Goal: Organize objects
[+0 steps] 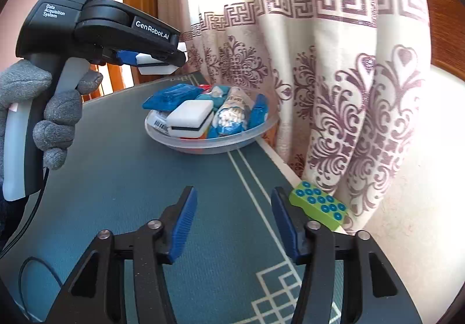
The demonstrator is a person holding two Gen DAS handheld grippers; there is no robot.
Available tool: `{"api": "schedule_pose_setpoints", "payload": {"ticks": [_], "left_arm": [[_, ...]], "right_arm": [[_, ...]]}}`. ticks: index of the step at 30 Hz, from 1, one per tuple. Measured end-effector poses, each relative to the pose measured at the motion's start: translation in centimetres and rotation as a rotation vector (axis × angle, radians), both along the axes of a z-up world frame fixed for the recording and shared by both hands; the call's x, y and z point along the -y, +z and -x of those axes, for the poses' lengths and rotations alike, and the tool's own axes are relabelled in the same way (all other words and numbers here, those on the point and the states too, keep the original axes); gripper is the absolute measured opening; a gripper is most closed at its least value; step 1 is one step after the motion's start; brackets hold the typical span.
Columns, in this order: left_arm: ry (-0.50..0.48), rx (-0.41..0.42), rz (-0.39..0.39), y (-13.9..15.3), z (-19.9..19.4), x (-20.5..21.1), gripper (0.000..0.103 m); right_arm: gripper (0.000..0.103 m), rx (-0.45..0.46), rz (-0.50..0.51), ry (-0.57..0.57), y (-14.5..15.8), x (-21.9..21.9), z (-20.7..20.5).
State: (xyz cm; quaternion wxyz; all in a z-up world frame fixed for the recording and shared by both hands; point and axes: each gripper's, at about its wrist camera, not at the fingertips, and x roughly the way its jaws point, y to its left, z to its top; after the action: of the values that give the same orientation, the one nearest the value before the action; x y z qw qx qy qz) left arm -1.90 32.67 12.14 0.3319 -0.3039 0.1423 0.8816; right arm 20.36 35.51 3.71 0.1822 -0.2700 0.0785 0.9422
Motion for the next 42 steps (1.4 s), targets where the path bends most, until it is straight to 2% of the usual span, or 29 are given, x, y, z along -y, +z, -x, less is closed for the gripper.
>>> {"api": "schedule_pose_setpoints", "payload": {"ticks": [2, 4, 5, 9, 14, 26, 39, 42], "left_arm": [[-0.03, 0.013, -0.008, -0.2, 0.4, -1.1, 0.059], [-0.028, 0.03, -0.022, -0.4, 0.8, -1.8, 0.09], [-0.018, 0.032, -0.036, -0.5, 0.8, -1.8, 0.092], [-0.023, 0.048, -0.037, -0.8, 0.6, -1.6, 0.092], [-0.007, 0.045, -0.045, -0.8, 0.3, -0.1, 0.094], [0.016, 0.056, -0.115, 0.1, 0.0, 3.8, 0.096], [0.046, 0.11, -0.141, -1.3, 0.8, 6.2, 0.096], [0.061, 0.131, -0.154, -1.6, 1.3, 6.8, 0.096]], "right_arm": [[0.06, -0.002, 0.006, -0.042, 0.0, -0.7, -0.8], [0.061, -0.003, 0.007, -0.095, 0.0, -1.4, -1.6], [0.061, -0.004, 0.01, -0.121, -0.1, -1.9, -2.0], [0.068, -0.006, 0.04, -0.22, -0.4, -3.7, -3.0], [0.081, 0.004, 0.103, -0.259, -0.9, -5.1, -2.8], [0.084, 0.034, 0.311, -0.378, -2.1, -8.9, -1.6], [0.084, 0.104, 0.241, -0.419, -2.8, -8.8, 0.8], [0.081, 0.132, 0.217, -0.415, -2.9, -8.6, 1.4]]}}
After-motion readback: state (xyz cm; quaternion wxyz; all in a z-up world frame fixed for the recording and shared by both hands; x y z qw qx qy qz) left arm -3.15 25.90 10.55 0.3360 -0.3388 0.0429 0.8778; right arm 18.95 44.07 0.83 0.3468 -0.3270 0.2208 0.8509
